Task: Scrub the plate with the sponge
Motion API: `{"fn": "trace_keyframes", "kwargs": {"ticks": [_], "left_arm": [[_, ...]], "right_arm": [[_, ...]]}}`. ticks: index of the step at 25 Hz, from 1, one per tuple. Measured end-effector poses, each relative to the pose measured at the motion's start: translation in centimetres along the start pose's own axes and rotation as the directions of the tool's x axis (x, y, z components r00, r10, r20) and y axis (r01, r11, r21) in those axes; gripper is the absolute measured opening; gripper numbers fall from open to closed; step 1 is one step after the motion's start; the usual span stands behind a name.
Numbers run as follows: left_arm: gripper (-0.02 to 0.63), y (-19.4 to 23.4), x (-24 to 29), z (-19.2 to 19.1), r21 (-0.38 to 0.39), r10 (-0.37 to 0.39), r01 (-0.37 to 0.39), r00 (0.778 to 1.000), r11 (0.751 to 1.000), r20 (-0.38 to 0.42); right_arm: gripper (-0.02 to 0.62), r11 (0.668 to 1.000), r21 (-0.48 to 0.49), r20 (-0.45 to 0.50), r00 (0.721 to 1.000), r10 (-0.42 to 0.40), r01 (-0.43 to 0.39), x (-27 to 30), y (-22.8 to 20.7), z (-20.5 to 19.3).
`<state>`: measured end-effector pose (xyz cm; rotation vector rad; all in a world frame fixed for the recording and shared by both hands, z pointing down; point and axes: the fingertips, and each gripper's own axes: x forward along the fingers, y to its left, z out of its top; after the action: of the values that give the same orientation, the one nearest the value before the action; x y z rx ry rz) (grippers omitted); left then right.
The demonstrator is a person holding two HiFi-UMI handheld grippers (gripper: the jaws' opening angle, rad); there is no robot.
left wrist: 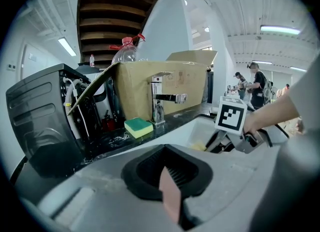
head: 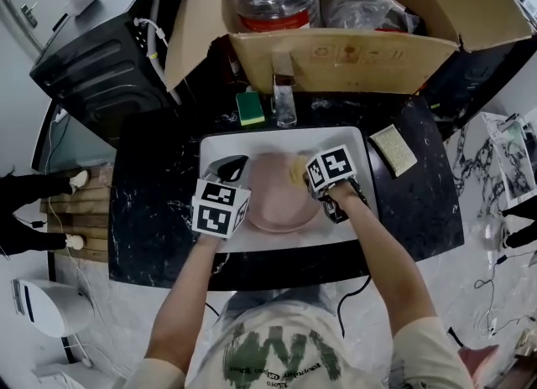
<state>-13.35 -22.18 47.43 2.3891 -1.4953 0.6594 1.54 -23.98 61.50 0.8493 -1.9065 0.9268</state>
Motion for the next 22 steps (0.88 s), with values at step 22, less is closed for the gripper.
{"fn": "trace_keyframes", "kwargs": {"ticks": [22], "left_arm": [[0.005,-2.6,-1.6,6.2,-0.040,0.033,-0.029,0.995,0.999,0.097]], "right_arm": [[0.061,0.989,-0.105,0.390,0.919,-0.059,0.108,-14.1,-0.3,5.6]]}}
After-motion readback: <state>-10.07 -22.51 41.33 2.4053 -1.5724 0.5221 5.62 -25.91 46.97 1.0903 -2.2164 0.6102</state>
